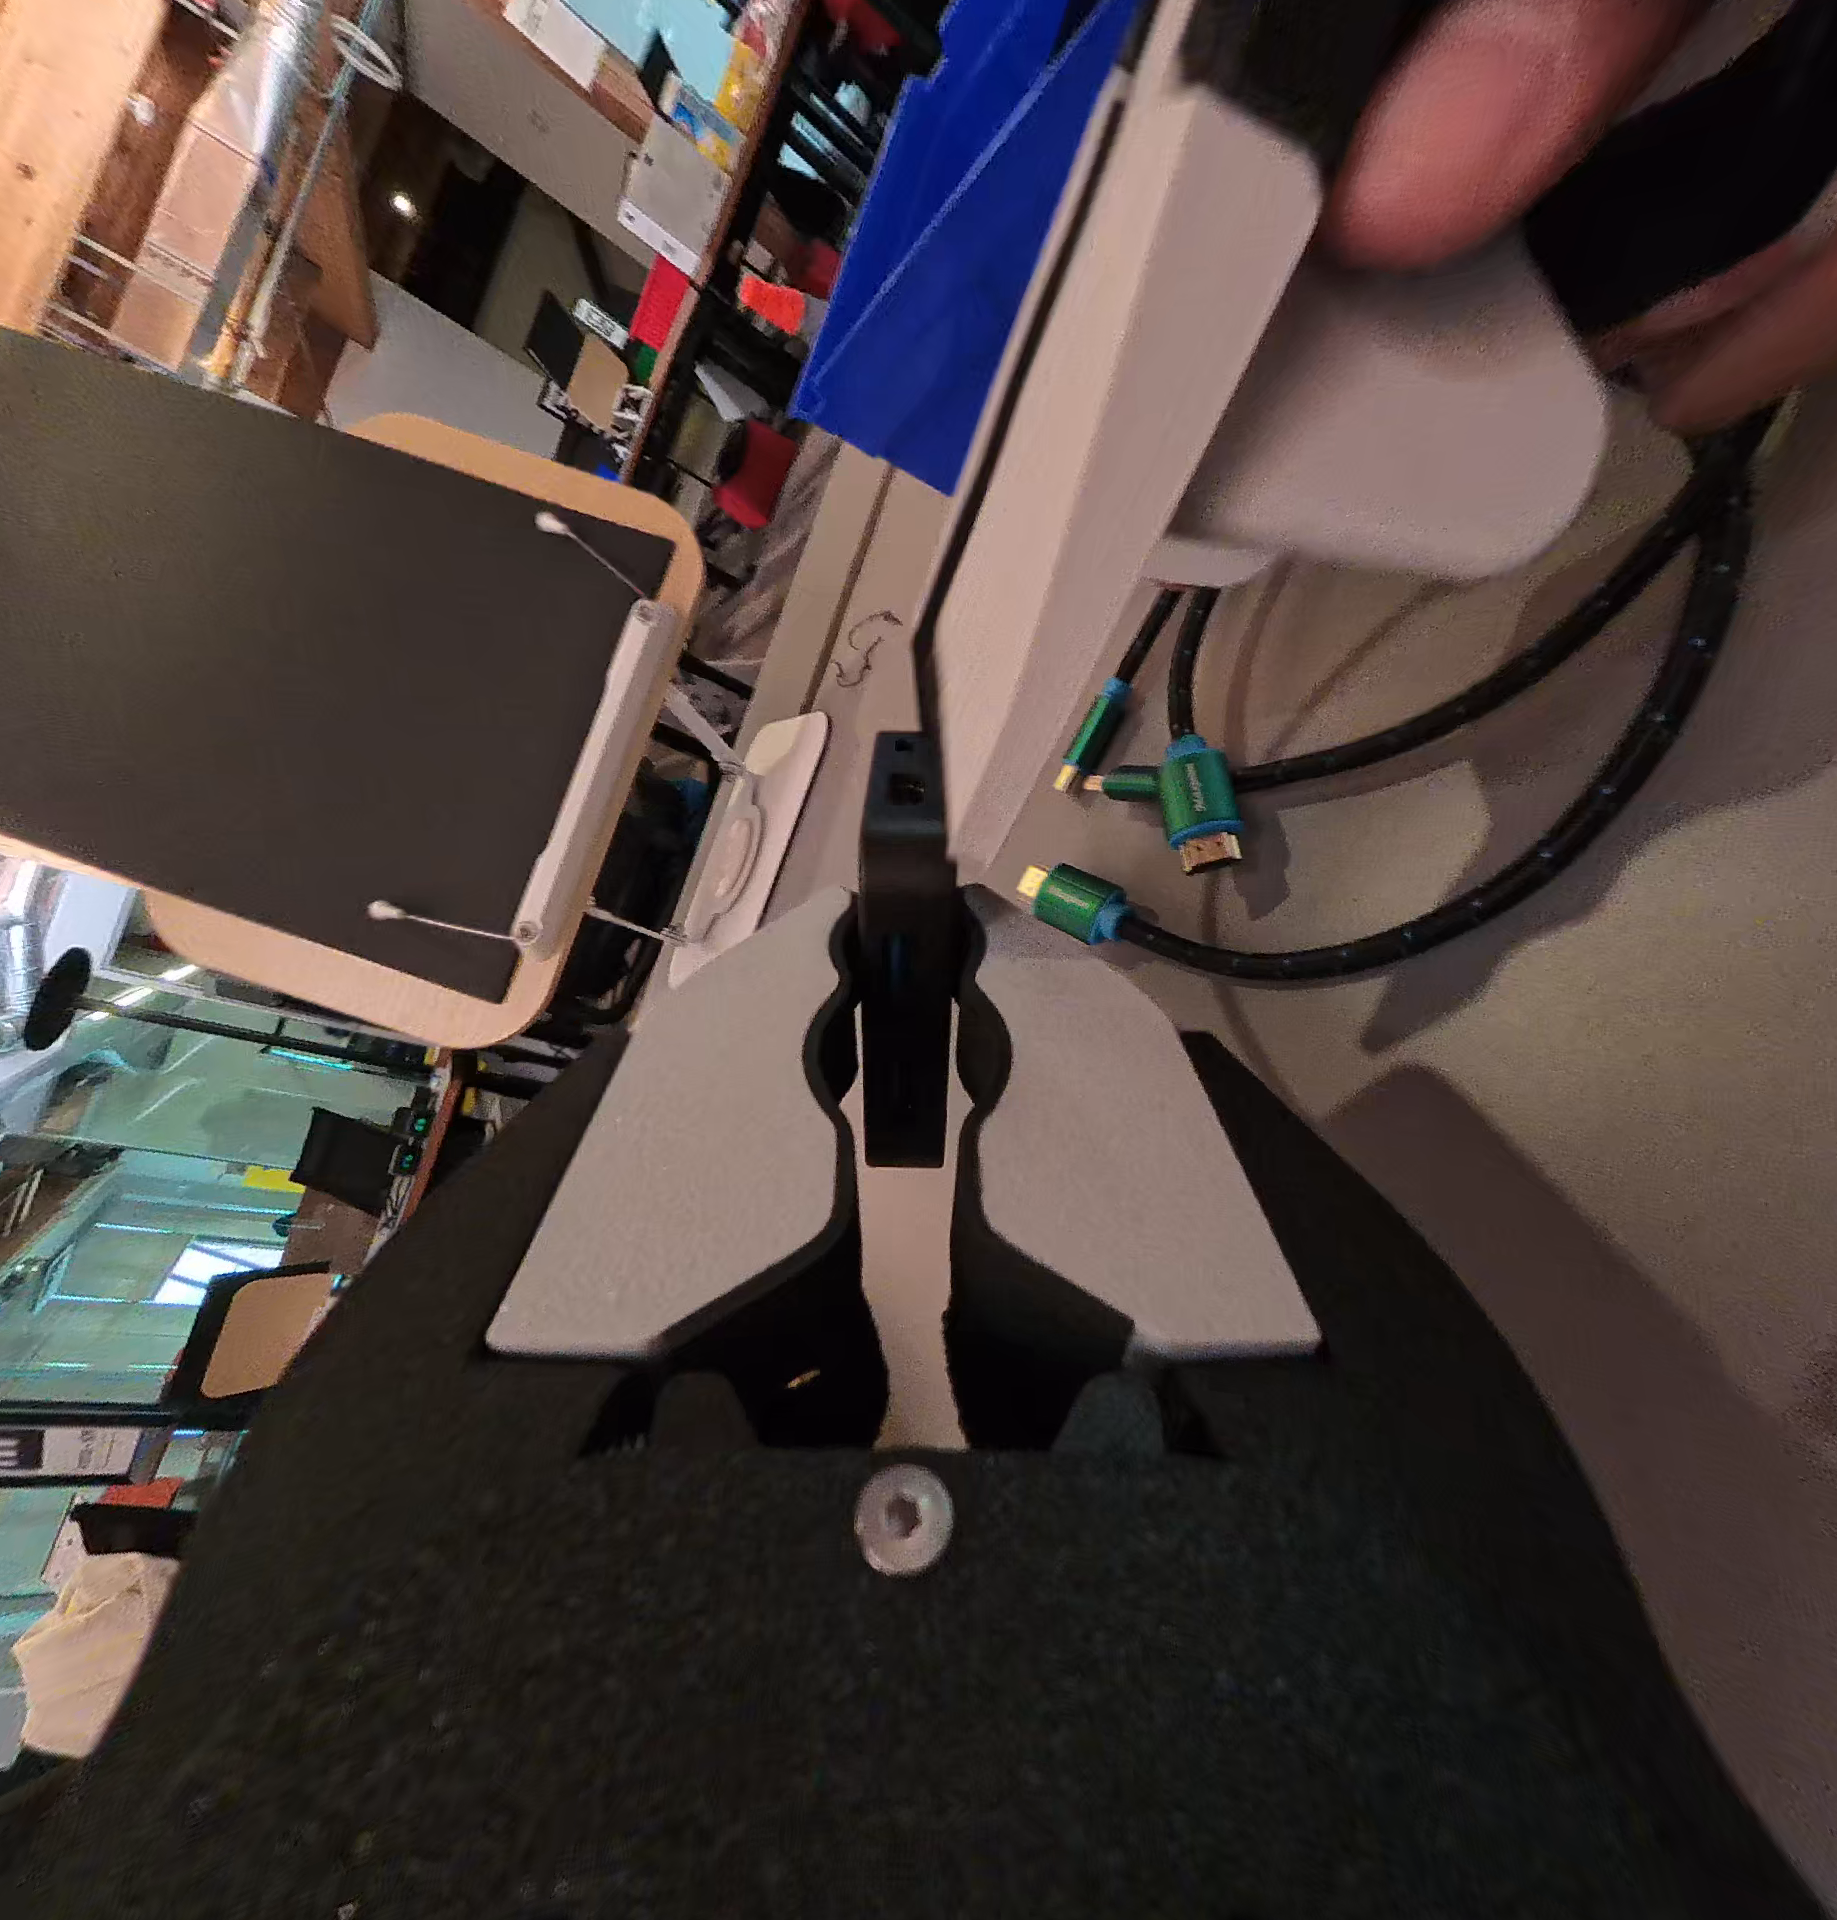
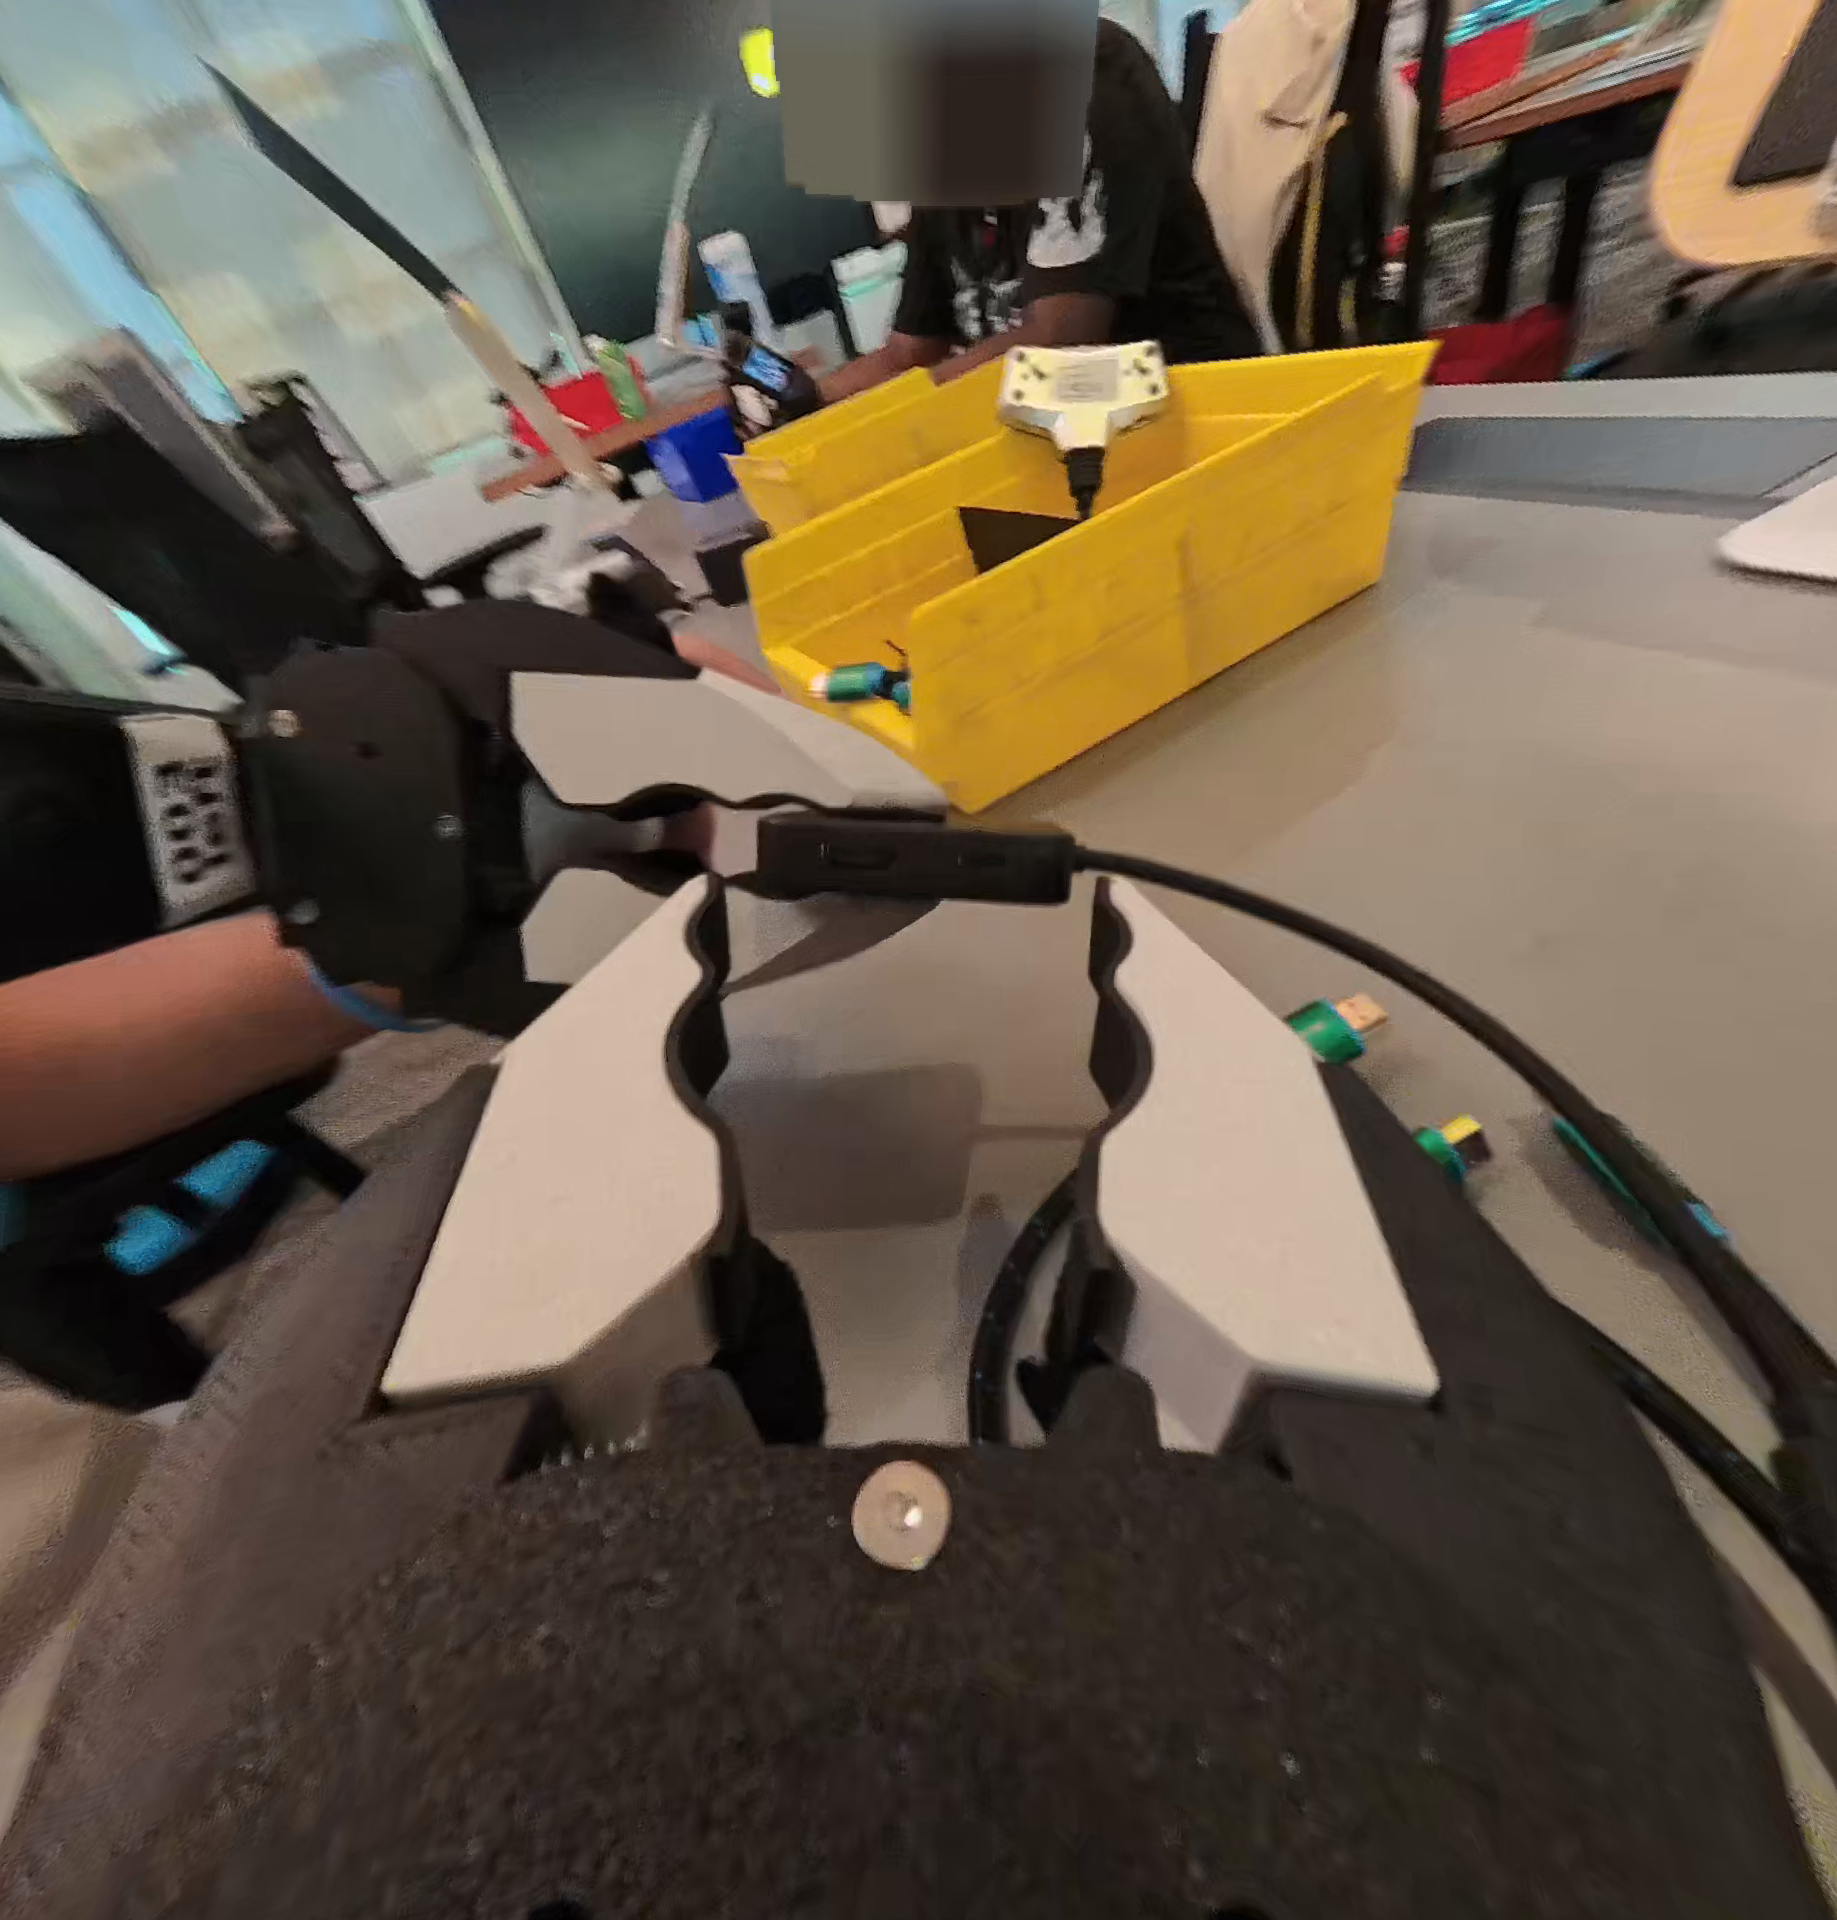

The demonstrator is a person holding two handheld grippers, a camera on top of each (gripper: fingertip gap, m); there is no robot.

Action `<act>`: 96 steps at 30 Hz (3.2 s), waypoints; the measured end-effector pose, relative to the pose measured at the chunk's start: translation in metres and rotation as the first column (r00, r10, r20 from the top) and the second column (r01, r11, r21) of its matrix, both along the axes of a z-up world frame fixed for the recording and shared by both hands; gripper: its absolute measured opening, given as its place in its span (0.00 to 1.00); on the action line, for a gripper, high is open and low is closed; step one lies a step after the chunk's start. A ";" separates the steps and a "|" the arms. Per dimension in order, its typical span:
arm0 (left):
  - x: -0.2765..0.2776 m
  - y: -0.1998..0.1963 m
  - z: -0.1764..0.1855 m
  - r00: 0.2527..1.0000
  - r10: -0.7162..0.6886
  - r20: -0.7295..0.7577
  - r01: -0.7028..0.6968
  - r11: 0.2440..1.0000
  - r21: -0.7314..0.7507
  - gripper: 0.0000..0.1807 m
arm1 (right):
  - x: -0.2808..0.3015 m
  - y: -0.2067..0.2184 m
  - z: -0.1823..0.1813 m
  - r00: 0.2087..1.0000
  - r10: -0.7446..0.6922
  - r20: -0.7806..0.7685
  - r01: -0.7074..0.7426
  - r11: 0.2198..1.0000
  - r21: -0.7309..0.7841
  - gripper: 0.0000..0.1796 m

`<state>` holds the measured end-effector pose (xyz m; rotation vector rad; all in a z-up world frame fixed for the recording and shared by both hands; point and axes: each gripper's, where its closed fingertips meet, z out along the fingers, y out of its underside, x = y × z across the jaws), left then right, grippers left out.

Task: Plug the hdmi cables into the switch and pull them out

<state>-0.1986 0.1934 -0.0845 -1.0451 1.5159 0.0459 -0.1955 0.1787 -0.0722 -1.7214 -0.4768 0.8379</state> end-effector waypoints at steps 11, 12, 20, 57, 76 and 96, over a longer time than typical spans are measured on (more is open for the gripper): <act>0.006 -0.008 -0.002 0.999 0.048 0.015 -0.048 0.999 -0.026 0.08 | -0.003 0.002 -0.008 0.993 -0.097 0.074 0.099 0.995 -0.032 0.36; 0.006 -0.009 0.000 0.999 0.047 0.025 -0.046 0.999 -0.013 0.09 | -0.005 0.001 -0.007 0.995 -0.091 0.051 0.094 0.995 -0.045 0.36; 0.010 -0.017 -0.007 0.999 0.034 -0.002 -0.034 0.998 -0.057 0.08 | -0.008 -0.006 -0.013 1.000 0.005 0.023 -0.004 0.997 -0.071 0.36; -0.048 0.047 0.000 0.963 0.162 0.214 -0.144 0.985 -0.099 0.08 | 0.176 -0.005 -0.117 0.790 -0.067 0.609 0.289 0.917 -0.275 0.06; -0.048 0.054 0.001 0.952 0.199 0.233 -0.170 0.976 -0.139 0.08 | 0.182 0.008 0.043 0.302 -0.587 0.751 0.257 0.809 0.529 0.04; -0.063 0.067 -0.003 0.928 0.277 0.250 -0.222 0.949 -0.226 0.08 | 0.082 -0.087 -0.095 0.520 0.413 0.748 -0.275 0.910 -0.311 0.12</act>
